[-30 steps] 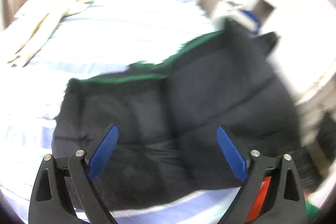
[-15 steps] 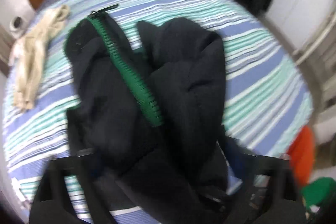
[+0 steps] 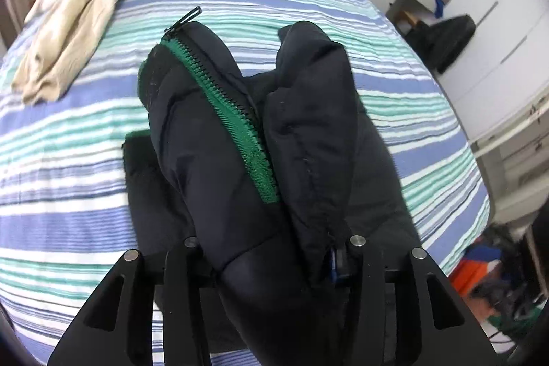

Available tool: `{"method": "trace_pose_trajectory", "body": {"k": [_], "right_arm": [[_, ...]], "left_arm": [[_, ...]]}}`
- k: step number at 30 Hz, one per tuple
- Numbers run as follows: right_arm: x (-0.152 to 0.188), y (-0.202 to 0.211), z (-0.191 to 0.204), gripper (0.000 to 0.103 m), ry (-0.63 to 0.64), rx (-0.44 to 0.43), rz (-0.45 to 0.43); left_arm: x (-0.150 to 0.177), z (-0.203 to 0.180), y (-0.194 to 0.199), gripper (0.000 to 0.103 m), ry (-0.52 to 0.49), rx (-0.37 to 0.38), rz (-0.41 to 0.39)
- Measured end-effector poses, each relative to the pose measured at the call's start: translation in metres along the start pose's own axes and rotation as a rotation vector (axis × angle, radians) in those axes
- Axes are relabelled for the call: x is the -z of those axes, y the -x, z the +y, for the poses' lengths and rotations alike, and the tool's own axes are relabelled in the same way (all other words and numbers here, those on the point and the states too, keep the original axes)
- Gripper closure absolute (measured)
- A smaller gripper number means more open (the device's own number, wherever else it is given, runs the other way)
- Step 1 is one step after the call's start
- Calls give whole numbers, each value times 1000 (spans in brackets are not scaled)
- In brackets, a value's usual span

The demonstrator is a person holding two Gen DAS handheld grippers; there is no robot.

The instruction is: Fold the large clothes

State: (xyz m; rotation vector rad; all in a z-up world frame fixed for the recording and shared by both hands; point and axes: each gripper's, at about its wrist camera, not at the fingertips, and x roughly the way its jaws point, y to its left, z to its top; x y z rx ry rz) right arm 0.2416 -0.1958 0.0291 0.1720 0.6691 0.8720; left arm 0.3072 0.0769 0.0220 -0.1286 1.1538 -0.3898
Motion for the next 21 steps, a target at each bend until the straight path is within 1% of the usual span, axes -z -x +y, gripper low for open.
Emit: {"method": "trace_pose_trajectory", "body": {"k": [2, 3, 5, 7, 9, 10, 11, 13, 16, 19, 21], "right_arm": [[2, -33, 7, 78, -7, -68, 46], [2, -49, 8, 79, 4, -69, 74], [10, -79, 15, 79, 15, -52, 138], [23, -113, 14, 82, 6, -29, 224], [30, -129, 7, 85, -13, -14, 262], [34, -137, 6, 88, -18, -4, 272], [35, -143, 6, 88, -17, 3, 282], [39, -153, 3, 93, -19, 28, 304], [42, -166, -7, 99, -30, 71, 320], [35, -164, -7, 100, -40, 92, 356], [22, -153, -6, 99, -89, 69, 414]], "left_arm": [[2, 10, -2, 56, 15, 10, 0], [4, 14, -4, 55, 22, 14, 1], [6, 28, -10, 54, 41, 2, 11], [9, 47, -21, 50, 73, -15, 38], [14, 70, -32, 44, 145, -5, 60], [17, 81, -38, 44, 197, 14, 66], [19, 89, -43, 43, 237, 31, 67], [25, 105, -55, 42, 319, 67, 68], [32, 117, -71, 40, 413, 94, 48], [37, 119, -76, 39, 443, 125, 29], [38, 119, -73, 39, 434, 134, 24]]}}
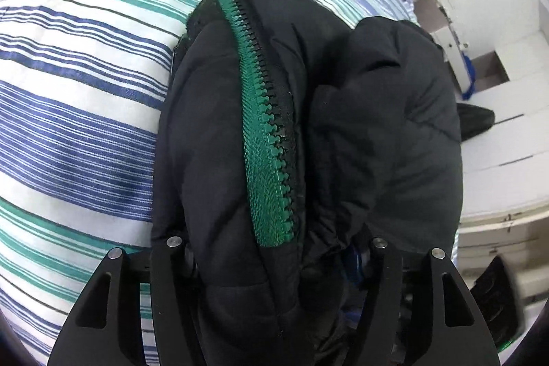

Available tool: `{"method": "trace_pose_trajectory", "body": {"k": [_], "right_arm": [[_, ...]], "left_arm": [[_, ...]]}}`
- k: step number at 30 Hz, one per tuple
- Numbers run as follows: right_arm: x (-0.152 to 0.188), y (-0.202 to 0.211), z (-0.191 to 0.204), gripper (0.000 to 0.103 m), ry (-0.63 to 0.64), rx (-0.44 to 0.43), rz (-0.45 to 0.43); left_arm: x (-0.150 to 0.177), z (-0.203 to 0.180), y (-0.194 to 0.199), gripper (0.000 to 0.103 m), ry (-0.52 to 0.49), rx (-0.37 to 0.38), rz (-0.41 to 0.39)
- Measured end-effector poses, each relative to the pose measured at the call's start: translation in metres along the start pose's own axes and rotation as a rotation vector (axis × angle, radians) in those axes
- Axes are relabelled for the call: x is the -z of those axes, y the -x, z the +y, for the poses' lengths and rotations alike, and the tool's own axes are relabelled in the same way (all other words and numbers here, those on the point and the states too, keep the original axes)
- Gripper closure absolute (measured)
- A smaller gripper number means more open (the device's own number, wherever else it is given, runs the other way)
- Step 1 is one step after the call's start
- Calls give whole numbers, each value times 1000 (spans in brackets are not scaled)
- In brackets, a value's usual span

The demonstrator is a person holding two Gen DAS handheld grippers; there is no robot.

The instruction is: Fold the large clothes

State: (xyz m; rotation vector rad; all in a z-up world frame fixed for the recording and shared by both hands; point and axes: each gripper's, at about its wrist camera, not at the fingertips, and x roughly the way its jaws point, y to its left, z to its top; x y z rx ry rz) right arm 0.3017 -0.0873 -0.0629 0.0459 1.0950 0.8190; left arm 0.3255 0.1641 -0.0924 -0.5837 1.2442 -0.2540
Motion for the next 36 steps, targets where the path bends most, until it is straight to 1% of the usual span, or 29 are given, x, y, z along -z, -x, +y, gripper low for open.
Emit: {"method": "trace_pose_trajectory", "body": {"k": [1, 2, 3, 5, 6, 7, 9, 11, 13, 14, 16, 18, 21, 23, 26, 30, 31, 32, 33, 36], "right_arm": [[-8, 9, 1, 95, -26, -22, 20], [-14, 19, -2, 95, -38, -31, 15], [-24, 36, -3, 95, -35, -30, -9], [-50, 57, -7, 94, -17, 7, -49], [-64, 63, -9, 91, -5, 24, -64], [-80, 68, -12, 91, 13, 52, -76], [-118, 64, -17, 90, 60, 126, -81], [-146, 46, -20, 88, 67, 148, -46], [-163, 22, -24, 88, 72, 157, -1], [-169, 6, -29, 88, 77, 155, 47], [-171, -34, -25, 91, 82, 160, 114], [-171, -50, -26, 93, 115, 204, 153], [-148, -61, -38, 96, 135, 236, 150], [-141, -49, -47, 96, 127, 226, 143], [-143, -61, -55, 97, 99, 196, 137], [-140, -60, -61, 98, 89, 190, 135], [-145, -79, -59, 98, 90, 190, 136], [-145, -79, -60, 98, 89, 190, 136], [-145, -81, -60, 98, 87, 189, 135], [-144, -80, -62, 99, 84, 188, 131]], "left_arm": [[0, 1, 1, 39, -3, 2, -3], [1, 2, 1, 39, 0, 10, -6], [2, 2, 1, 39, 4, 18, -8], [3, 0, 0, 39, 2, 23, -15], [4, -1, 0, 39, -6, 15, -20], [5, -3, 0, 39, -19, 2, -26], [7, -7, -1, 38, -39, -26, -41], [11, -17, -2, 37, -55, -56, -59], [11, -22, -3, 37, -69, -76, -77], [13, -25, -4, 37, -75, -86, -86], [13, -25, -6, 37, -82, -109, -102], [13, -29, -10, 36, -102, -139, -119], [11, -37, -14, 36, -139, -191, -144], [9, -45, -20, 36, -159, -216, -158], [10, -52, -23, 36, -174, -231, -172], [9, -57, -27, 36, -184, -235, -180], [8, -58, -28, 36, -186, -235, -180], [7, -59, -30, 36, -187, -235, -180], [14, -54, -28, 36, -189, -235, -181], [20, -51, -26, 36, -192, -236, -183]]}}
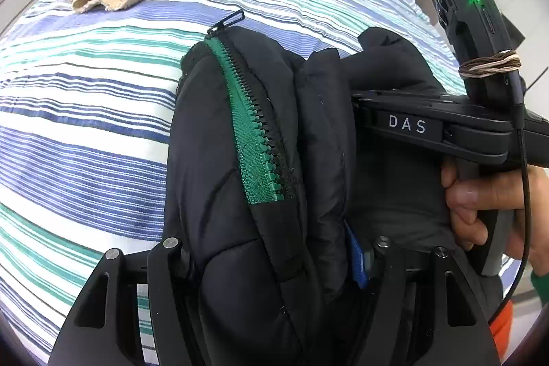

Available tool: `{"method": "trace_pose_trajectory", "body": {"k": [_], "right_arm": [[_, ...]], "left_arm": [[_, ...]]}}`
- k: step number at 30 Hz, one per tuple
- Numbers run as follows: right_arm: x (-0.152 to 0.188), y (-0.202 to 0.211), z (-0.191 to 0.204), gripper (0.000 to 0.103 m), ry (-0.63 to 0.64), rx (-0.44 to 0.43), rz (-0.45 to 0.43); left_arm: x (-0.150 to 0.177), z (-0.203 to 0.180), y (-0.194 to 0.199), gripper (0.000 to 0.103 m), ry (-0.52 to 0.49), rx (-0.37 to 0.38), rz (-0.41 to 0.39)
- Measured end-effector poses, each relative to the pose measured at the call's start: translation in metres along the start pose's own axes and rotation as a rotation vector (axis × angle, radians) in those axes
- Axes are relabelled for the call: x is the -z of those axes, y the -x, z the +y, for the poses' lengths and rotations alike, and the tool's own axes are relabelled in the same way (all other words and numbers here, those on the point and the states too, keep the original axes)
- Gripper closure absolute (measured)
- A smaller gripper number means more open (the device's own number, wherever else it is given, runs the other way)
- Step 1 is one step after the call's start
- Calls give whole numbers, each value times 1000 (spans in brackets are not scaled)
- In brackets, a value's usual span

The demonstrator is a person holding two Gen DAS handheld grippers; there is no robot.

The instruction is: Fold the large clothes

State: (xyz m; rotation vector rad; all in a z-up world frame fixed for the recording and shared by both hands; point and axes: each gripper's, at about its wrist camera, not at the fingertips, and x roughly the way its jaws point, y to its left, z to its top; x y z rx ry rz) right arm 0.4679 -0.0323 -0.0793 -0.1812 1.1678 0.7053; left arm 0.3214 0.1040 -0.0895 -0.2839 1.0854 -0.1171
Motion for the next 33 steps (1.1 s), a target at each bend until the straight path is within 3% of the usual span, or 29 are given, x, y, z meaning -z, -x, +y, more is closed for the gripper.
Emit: {"method": "trace_pose_trajectory", "body": {"k": [4, 8, 11, 15, 17, 20, 25, 27, 31, 33], "right_arm": [[0, 10, 10, 98, 31, 54, -3], [22, 62, 25, 90, 51, 55, -54], [77, 131, 30, 89, 64, 16, -140], [146, 173, 35, 89, 88, 51, -193], [180, 172, 38, 89, 86, 89, -196], [205, 155, 34, 89, 48, 122, -219], [208, 120, 19, 97, -3, 120, -251], [210, 112, 24, 97, 42, 169, -264], [205, 123, 31, 96, 26, 179, -255], [204, 139, 34, 90, 23, 173, -247]], "left_arm": [[5, 10, 5, 35, 0, 20, 5], [6, 12, 8, 35, 3, 26, 6], [5, 14, 8, 34, 7, 34, 5], [4, 15, 9, 34, 9, 39, 3], [4, 15, 9, 34, 10, 38, 4], [5, 12, 9, 33, 5, 38, 5], [3, 13, 5, 31, 24, 45, 7], [3, 13, 5, 31, 27, 37, 5], [4, 9, 20, 28, 21, 1, -15], [6, 5, 40, 22, 9, -36, -22]]}}
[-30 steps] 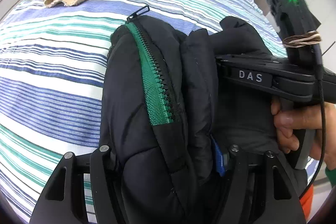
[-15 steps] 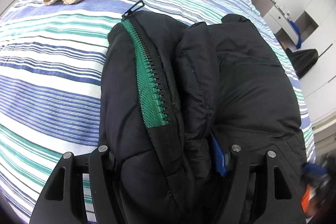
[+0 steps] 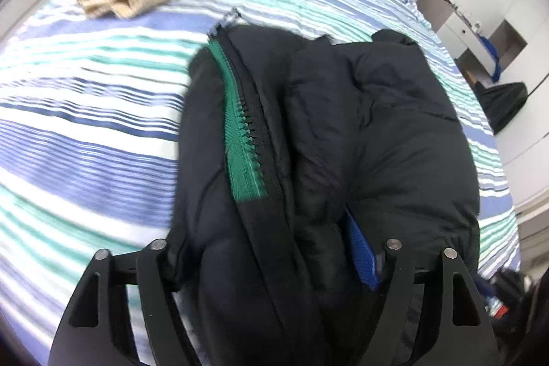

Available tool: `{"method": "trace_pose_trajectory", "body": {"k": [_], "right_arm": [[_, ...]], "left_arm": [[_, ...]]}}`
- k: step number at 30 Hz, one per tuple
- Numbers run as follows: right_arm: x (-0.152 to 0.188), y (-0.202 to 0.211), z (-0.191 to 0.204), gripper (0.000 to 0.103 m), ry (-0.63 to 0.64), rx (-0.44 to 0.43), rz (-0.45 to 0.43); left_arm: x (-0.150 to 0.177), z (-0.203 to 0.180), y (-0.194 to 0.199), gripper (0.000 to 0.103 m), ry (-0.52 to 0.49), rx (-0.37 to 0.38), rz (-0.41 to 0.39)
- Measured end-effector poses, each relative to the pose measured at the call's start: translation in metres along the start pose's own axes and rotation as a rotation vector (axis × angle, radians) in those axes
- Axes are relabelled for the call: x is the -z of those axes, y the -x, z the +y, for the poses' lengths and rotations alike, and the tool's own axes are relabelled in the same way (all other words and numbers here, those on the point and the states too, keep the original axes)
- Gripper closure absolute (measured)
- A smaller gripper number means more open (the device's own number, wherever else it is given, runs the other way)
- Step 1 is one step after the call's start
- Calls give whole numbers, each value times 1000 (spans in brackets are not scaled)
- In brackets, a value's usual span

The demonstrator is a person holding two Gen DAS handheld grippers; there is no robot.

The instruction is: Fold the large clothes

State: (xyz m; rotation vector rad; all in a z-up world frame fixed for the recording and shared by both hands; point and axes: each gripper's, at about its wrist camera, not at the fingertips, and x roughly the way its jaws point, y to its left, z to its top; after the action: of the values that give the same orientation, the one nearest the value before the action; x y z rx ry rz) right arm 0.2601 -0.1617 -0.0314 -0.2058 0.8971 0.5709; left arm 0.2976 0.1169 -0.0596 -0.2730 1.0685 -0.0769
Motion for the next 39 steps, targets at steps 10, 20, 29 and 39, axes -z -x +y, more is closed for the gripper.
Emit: {"method": "trace_pose_trajectory", "body": {"k": [10, 20, 29, 39], "right_arm": [[35, 70, -76, 17, -256, -52, -105], [46, 33, -119, 17, -561, -329, -82], [57, -9, -114, 17, -618, -471, -8], [32, -71, -99, 9, -600, -580, 9]], "left_arm": [[22, 65, 54, 9, 181, 347, 33], [34, 81, 4, 8, 196, 477, 97], [37, 73, -14, 0, 180, 580, 147], [40, 69, -37, 0, 184, 579, 217]]}}
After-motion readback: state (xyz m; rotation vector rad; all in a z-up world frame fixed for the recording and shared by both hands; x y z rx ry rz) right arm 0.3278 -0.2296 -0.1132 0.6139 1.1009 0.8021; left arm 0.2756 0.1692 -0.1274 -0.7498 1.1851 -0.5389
